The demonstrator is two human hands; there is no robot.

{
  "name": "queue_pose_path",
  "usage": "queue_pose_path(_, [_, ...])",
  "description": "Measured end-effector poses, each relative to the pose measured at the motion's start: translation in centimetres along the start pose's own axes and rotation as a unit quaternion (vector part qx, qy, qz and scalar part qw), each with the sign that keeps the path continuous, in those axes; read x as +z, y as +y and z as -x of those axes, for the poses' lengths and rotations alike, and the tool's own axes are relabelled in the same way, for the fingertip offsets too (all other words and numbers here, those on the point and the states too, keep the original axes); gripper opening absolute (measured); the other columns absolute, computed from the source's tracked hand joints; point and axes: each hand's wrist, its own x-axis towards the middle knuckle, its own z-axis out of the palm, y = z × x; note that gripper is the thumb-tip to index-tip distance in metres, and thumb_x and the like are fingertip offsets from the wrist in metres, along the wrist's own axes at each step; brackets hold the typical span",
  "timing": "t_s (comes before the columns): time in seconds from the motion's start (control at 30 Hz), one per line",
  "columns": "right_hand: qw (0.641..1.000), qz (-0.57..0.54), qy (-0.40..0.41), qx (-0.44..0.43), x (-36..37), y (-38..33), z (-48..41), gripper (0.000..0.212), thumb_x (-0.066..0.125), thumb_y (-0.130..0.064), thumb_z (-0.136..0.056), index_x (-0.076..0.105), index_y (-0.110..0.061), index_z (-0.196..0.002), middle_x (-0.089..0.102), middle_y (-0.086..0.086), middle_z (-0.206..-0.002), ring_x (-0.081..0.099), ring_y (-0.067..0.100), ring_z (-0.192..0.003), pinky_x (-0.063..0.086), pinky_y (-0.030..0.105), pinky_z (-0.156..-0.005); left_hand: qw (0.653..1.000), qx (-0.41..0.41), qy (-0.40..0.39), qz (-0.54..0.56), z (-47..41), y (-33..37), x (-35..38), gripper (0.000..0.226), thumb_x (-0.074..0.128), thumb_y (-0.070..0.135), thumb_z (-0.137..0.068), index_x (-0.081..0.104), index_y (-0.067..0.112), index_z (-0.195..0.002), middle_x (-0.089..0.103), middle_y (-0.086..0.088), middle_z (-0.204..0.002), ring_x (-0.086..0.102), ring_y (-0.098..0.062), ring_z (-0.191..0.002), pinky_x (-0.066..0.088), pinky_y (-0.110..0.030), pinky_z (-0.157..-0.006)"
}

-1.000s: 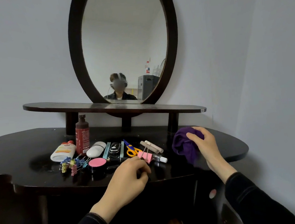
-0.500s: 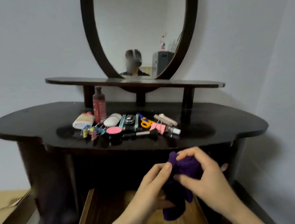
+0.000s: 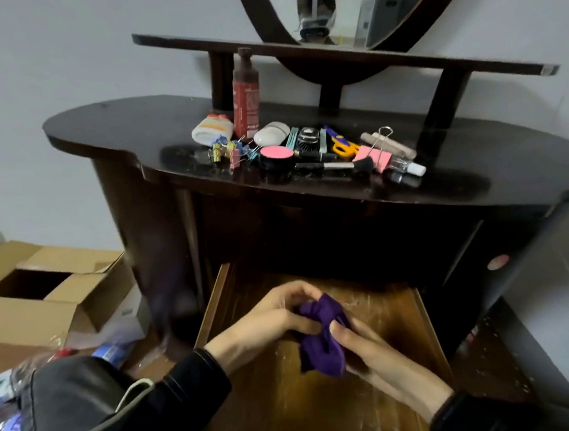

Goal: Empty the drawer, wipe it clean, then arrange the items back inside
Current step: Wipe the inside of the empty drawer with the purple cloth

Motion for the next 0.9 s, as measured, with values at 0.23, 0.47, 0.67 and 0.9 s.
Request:
queue_pose_path(0.23, [0.997, -0.013, 0.074, -0.012, 2.2, 2.3, -3.4, 0.05, 0.076, -0.029, -0.085, 0.056, -0.034, -0.131, 0.073, -0.004, -0.118, 0.072, 0.017, -0.102, 0.057, 0.026, -0.07, 0.963, 0.055, 0.16, -0.209, 0.1, -2.8, -1.8, 0.031, 0.077, 0.016, -0.083, 0.059, 0.019, -0.108, 0.063, 0.006, -0.104, 0.062, -0.006, -0.093, 0.053, -0.023, -0.08])
queue_pose_path(0.47, [0.981, 0.158, 0.102, 0.035, -0.6, 4.8, -8.8, 0.057, 0.072, -0.029, -0.092, 0.047, -0.032, -0.143, 0.063, -0.017, -0.118, 0.068, 0.0, -0.097, 0.055, 0.015, -0.07, 0.854, -0.048, 0.359, -0.374, 1.6, -6.0, -10.3, 0.027, 0.068, 0.026, -0.086, 0.061, 0.022, -0.111, 0.054, 0.001, -0.106, 0.055, -0.022, -0.097, 0.049, -0.038, -0.086])
queue_pose_path(0.67, [0.943, 0.315, 0.095, -0.049, -0.7, 5.4, -16.7, 0.052, 0.066, -0.021, -0.097, 0.048, -0.023, -0.145, 0.057, -0.014, -0.125, 0.057, 0.006, -0.116, 0.047, 0.014, -0.089, 0.912, -0.16, 0.378, 0.002, -1.4, -7.8, -13.0, 0.024, 0.065, 0.037, -0.094, 0.061, 0.016, -0.105, 0.065, 0.001, -0.086, 0.06, -0.009, -0.066, 0.048, -0.021, -0.056])
queue_pose_path(0.9, [0.905, 0.406, 0.098, -0.076, 0.5, 5.2, -22.7, 0.042, 0.059, -0.013, -0.1, 0.055, -0.019, -0.142, 0.063, 0.001, -0.129, 0.059, 0.025, -0.124, 0.047, 0.032, -0.1, 0.88, -0.156, 0.429, -0.135, -3.3, -9.0, -12.2, 0.028, 0.072, 0.041, -0.084, 0.057, 0.018, -0.088, 0.062, 0.006, -0.083, 0.058, -0.013, -0.075, 0.044, -0.031, -0.064])
